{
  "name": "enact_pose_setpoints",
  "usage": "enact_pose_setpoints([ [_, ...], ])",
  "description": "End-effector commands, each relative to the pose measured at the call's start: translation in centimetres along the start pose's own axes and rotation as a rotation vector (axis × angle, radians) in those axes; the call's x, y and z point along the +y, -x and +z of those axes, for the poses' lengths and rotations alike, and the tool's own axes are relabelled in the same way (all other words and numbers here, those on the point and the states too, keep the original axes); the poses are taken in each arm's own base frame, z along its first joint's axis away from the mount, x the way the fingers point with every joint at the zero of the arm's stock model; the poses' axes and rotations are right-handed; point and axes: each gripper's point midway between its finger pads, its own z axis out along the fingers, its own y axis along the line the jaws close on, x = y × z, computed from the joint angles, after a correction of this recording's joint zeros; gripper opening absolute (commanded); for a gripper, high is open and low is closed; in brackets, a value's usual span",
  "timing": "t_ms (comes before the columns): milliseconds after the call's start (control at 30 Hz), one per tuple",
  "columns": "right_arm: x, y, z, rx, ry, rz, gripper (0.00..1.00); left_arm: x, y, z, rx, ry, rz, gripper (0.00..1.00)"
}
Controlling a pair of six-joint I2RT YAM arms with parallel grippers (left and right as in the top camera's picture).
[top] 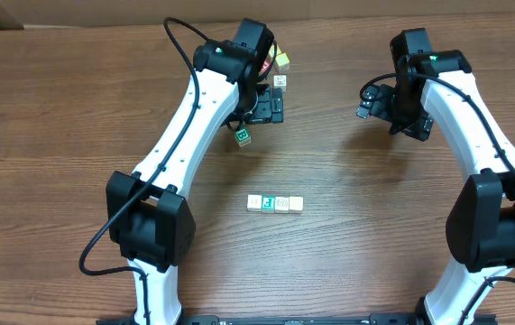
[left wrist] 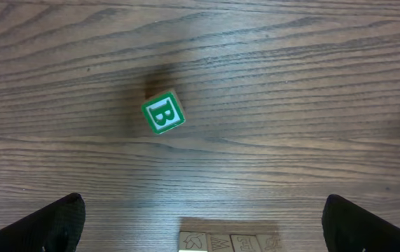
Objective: Flip 5 blocks
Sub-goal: 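Move the left gripper down over the green B block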
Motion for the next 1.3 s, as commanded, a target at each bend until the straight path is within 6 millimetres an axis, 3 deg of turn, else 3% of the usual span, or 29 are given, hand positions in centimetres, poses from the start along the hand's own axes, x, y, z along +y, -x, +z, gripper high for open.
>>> enact_pose_setpoints([
  [0,0.2,0.6,-1.0,-0.033,0.011,-0.006,1.0,0.4,0.3,0.1,-0.021,0.038,-0.01,1.0],
  [400,0.2,0.6,-1.0,-0.033,0.011,-0.006,1.0,-0.5,1.7,0.5,-0.074,0.01,-0.016,1.0],
  [600,0.2,0.6,-1.0,-0.033,0.011,-0.006,1.0,-0.7,2.0,2.5,-0.059,0.017,-0.022,0.92],
  [933,0.2,0.6,-1.0,-0.033,0.011,-0.006,1.0,-0.9,1.5,6.2,0.001,0.043,0.024,0.93],
  [1100,0.2,0.6,-1.0,-0.033,0.011,-0.006,1.0,-0.2,1.2,7.8,0.026,0.086,0.025,0.94],
  [1267,0.2,0.6,-1.0,-0.033,0.011,-0.006,1.0,0.8,1.2,8.3,0.023,0.135,0.02,0.87],
])
